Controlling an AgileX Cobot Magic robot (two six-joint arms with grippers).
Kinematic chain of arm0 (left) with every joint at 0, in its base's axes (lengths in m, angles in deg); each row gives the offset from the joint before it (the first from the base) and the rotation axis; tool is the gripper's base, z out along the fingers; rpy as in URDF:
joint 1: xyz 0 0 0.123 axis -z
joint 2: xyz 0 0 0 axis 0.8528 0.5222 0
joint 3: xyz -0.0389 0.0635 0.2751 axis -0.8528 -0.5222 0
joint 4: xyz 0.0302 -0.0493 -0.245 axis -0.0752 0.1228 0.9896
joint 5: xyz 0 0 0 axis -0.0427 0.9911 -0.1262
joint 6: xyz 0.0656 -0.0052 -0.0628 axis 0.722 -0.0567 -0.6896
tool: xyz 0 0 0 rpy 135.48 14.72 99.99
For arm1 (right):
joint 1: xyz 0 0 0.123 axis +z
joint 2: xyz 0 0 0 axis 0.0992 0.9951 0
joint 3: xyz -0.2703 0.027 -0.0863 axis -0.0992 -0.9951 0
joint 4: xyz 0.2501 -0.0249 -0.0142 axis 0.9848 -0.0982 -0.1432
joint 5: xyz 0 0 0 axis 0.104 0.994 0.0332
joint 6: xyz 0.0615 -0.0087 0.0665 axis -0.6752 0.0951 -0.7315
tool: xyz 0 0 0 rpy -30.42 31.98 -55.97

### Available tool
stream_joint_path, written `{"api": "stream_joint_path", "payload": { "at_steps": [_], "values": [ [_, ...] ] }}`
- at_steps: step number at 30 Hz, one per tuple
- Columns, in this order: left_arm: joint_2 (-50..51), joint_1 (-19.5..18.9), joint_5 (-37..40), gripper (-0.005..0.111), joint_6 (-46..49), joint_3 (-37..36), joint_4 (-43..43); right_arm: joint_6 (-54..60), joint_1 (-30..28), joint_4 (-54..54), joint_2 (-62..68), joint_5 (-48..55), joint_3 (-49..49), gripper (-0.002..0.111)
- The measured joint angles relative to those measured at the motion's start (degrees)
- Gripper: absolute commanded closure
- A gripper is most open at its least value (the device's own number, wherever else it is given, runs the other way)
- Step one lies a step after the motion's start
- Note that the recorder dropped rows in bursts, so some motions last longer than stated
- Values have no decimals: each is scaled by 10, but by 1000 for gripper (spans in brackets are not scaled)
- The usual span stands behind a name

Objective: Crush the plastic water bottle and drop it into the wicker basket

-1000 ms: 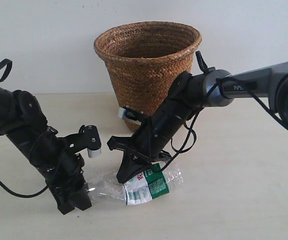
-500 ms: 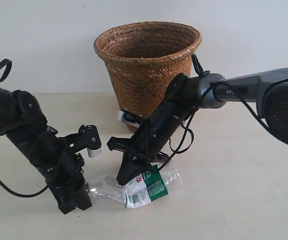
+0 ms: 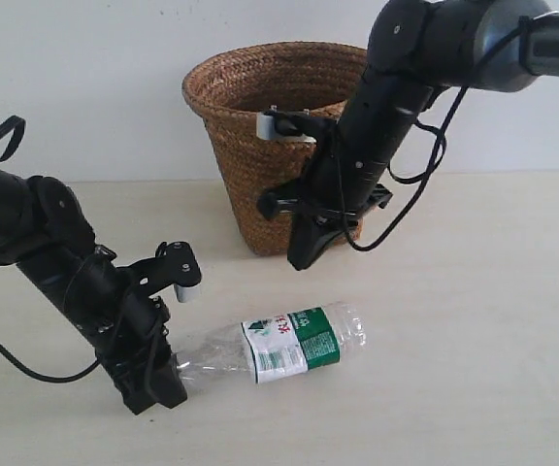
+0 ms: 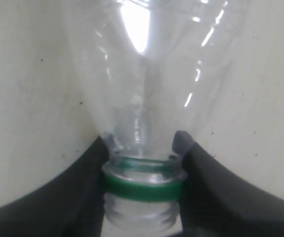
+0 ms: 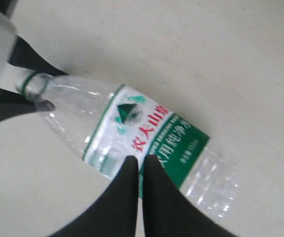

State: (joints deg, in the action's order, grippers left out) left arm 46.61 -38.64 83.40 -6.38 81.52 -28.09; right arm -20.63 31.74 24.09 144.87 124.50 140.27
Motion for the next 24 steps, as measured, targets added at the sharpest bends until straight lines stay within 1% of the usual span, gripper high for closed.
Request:
{"api": "stream_joint_path", "payload": {
  "at_steps": [2,8,15,24],
  "values": [
    [0,0,0,102,0,0,0,-3,0,-30,9,2,-9,108],
    [0,0,0,102,0,0,0,-3,14,-47,45,-18,-45,108],
    [0,0,-1,102,0,0,-3,-5,14,-46,86,-23,-41,108],
    [-2,0,-5,102,0,0,-6,-8,14,-16,135,-21,-29,108]
  ]
}}
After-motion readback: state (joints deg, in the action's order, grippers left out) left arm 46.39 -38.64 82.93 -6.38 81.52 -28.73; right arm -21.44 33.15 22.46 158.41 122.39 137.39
